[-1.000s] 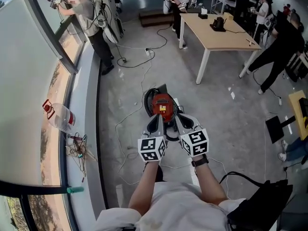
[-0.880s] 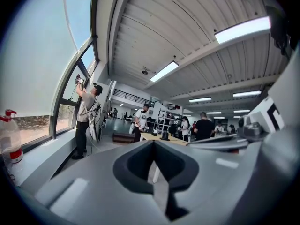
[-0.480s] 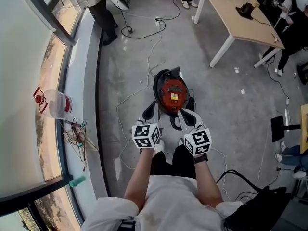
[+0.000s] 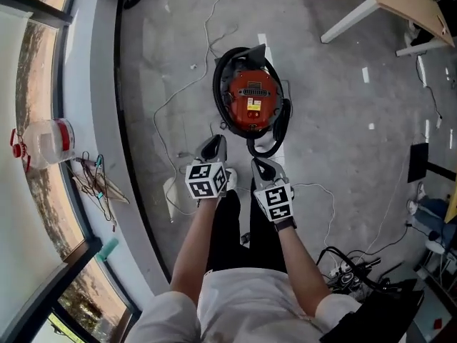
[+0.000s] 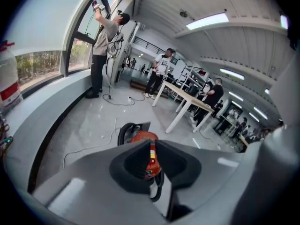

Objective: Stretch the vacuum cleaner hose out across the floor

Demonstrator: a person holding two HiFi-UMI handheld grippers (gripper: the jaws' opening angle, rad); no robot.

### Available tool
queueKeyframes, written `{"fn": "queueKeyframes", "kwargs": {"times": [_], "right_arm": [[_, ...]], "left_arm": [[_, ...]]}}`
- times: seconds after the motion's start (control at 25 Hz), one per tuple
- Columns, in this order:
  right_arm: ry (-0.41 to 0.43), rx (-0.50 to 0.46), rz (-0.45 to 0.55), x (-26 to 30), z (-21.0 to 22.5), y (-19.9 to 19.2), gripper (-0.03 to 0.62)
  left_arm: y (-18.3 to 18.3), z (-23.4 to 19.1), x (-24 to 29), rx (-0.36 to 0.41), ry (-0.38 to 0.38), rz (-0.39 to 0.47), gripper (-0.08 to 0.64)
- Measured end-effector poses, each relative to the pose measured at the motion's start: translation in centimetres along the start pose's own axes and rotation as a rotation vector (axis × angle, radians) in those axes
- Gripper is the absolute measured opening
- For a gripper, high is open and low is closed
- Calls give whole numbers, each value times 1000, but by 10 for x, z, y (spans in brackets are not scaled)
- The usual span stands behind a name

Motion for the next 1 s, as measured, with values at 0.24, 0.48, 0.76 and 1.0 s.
{"fn": "queueKeyframes", "kwargs": {"times": [0.24, 0.48, 0.76, 1.0], "right_arm": [[77, -73, -91, 96, 13, -44, 0], [49, -52, -158, 160, 30, -92, 101], [82, -55, -220, 206, 26, -135, 276], [86, -42, -212, 211, 34, -140, 281]], "left_arm": [[-44, -74, 88, -76, 18, -101, 143], [-93, -132, 148, -248, 17, -127, 237], [-128, -194, 216, -396, 12, -169, 404], [-145, -201, 244, -475, -15, -209, 259]]}}
Point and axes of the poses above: the fingertips, and each gripper's own axes: x forward along the fingers, z to its right, y out of its top, the point moved 8 cm from there along -x, backward along the fingers, and after that the axes turned 10 degrees about -y, right-handed, at the moved point
